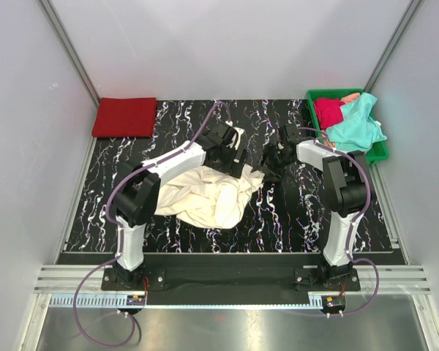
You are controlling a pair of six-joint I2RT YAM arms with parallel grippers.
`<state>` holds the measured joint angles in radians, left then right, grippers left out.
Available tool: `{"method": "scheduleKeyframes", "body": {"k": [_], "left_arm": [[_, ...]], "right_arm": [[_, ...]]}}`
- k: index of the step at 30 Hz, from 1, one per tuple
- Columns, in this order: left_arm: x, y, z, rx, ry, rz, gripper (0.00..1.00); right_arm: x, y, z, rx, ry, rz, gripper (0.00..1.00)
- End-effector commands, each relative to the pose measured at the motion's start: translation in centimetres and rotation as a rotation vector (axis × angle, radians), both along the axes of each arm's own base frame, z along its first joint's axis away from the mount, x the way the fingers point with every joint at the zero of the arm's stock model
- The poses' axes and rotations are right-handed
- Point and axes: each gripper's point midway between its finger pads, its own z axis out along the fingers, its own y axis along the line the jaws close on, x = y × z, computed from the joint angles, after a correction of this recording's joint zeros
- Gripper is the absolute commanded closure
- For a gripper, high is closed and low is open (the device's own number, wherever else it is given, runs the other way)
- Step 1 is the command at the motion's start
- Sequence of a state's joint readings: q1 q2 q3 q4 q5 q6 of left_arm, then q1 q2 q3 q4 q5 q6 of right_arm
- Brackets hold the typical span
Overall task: Fold and stack the t-shirts
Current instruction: Flatten the tshirt out
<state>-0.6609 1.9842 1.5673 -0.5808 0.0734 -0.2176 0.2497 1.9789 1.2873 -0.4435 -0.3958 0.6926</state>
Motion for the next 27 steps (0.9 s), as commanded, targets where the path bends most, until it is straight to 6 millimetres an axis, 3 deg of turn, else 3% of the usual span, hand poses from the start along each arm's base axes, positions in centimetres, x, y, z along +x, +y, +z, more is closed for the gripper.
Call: {"method": "scheduleKeyframes", "body": {"k": [1,7,11,12,13,15,16,18,19,21,22,24,25,27], "left_arm": [[0.8,-1.4,0.5,-0.043,-0.026,-0.032,0.05],[1.2,-2.7,0.5,-0.08,-0.006,-0.057,0.26],[1.6,-3.4,1.9,-0.131,-0.033,-0.051,0.7],[1.7,-3.3,2.2,-0.137,-0.033,-0.035,0.93],[1.7,-3.2,2.9,-0.143,-0.042,-0.024,1.0],[1.7,-2.5,3.7,-0.144,-0.055,0.014,1.0],[1.7,-2.1,5.5,-0.162,-0.089,0.029,1.0],[1.8,-0.3,6.6,-0.142,-0.139,0.086,1.0],[1.9,0.8,9.4,-0.166,-0.196,0.115,1.0],[1.9,3.2,11.1,-0.141,-0.261,0.186,1.0],[1.5,4.7,14.2,-0.167,-0.327,0.217,1.0],[1.2,7.5,16.6,-0.142,-0.406,0.294,1.0],[0.4,9.0,19.5,-0.17,-0.46,0.327,1.0],[-0.2,11.8,22.6,-0.182,-0.53,0.398,1.0]], "right_arm": [[1.0,0.8,0.7,0.036,-0.009,0.02,0.35],[1.4,0.9,0.2,0.035,-0.001,0.011,0.51],[1.4,1.0,0.4,0.045,0.001,0.014,0.72],[1.4,0.9,0.6,0.039,-0.004,0.015,0.78],[1.4,0.9,1.1,0.034,-0.015,0.018,0.91],[1.8,0.2,1.8,-0.004,-0.049,0.017,0.99],[1.6,-0.2,2.9,-0.028,-0.064,0.013,1.0],[2.1,-1.7,4.2,-0.113,-0.111,0.004,1.0],[1.6,-2.3,5.6,-0.14,-0.122,0.002,1.0],[1.8,-3.2,7.7,-0.187,-0.178,0.011,1.0],[1.3,-4.2,9.3,-0.233,-0.204,-0.008,1.0],[1.2,-5.1,11.2,-0.27,-0.253,-0.02,1.0],[0.9,-5.9,12.9,-0.296,-0.288,-0.042,1.0],[1.2,-6.7,14.9,-0.326,-0.347,-0.074,1.0]]}}
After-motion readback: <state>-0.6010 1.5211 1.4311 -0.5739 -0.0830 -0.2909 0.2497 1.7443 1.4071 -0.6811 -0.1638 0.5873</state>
